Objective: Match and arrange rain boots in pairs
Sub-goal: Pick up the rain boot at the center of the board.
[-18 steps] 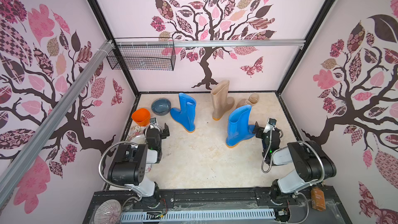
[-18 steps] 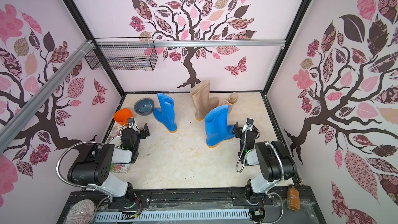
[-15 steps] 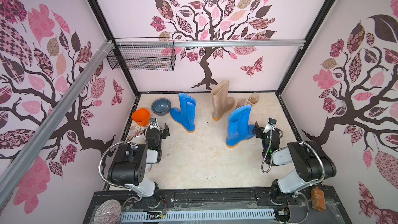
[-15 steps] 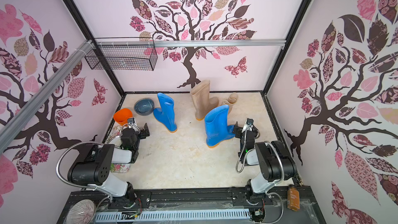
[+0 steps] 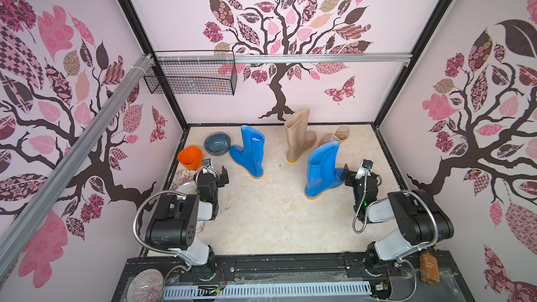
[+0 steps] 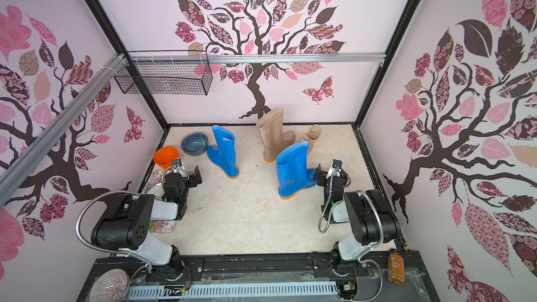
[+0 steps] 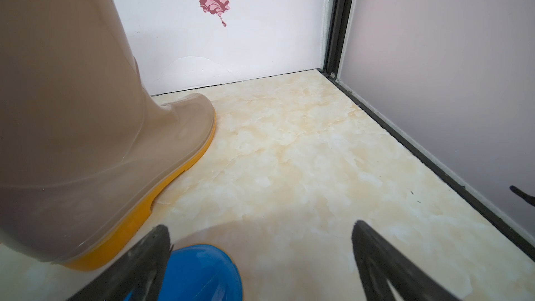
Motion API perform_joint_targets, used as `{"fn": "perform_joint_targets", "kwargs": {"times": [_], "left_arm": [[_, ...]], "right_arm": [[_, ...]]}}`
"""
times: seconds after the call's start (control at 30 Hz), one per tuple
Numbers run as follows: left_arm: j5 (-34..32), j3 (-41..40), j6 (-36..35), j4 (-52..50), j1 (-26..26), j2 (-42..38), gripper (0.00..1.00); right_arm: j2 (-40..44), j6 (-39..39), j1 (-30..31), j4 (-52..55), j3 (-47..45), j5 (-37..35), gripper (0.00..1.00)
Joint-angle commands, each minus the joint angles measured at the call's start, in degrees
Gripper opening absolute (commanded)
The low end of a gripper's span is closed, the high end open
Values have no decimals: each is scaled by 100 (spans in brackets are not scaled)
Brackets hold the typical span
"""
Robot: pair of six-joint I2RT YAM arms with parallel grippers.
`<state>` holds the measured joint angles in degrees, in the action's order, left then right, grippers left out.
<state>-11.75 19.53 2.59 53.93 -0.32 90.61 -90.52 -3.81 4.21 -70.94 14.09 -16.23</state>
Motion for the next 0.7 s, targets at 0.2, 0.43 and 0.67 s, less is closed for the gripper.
{"fn": "perform_joint_targets", "kwargs": {"times": [0.2, 0.43, 0.67], "left_arm": [[-45, 146, -38, 124, -21, 34, 98], [-146, 11, -20, 271, -21, -106, 98], [-28, 523, -53, -1601, -30, -1475, 98]], "right_arm": [[6, -67, 6, -88, 37, -200, 100], [181, -162, -14, -726, -419, -362, 100], [1765, -154, 320, 1632, 321, -1215, 100]]}}
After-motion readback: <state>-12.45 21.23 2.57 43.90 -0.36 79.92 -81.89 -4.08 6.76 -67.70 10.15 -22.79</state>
